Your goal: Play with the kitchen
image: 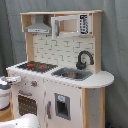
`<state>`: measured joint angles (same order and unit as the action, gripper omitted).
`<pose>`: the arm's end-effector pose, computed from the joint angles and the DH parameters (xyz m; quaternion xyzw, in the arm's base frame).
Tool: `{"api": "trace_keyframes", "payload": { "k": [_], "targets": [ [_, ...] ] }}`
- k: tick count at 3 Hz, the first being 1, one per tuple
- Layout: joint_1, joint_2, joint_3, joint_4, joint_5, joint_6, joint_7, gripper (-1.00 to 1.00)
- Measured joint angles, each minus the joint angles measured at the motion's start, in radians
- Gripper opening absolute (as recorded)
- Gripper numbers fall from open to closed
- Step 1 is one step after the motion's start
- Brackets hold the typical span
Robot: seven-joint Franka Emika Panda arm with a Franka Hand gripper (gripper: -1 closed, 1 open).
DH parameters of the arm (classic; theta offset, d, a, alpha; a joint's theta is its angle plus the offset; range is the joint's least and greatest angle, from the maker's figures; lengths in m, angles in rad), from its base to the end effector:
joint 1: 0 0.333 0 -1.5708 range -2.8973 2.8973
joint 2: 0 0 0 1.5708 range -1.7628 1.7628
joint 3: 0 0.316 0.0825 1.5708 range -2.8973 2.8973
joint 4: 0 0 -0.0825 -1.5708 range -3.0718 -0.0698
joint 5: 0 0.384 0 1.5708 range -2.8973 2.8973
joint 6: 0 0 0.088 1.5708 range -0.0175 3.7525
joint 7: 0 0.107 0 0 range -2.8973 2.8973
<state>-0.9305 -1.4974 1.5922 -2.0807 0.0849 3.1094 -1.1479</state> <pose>0.3454 0.5321 0.3436 0.1655 0.7085 0.2224 0.6489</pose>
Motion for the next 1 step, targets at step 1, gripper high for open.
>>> {"api": "trace_keyframes", "payload": {
  "k": [1],
  "targets": [
    [0.003,0.000,-0.007,0.001,0.000,0.000,-0.001,1.00]
  ]
}}
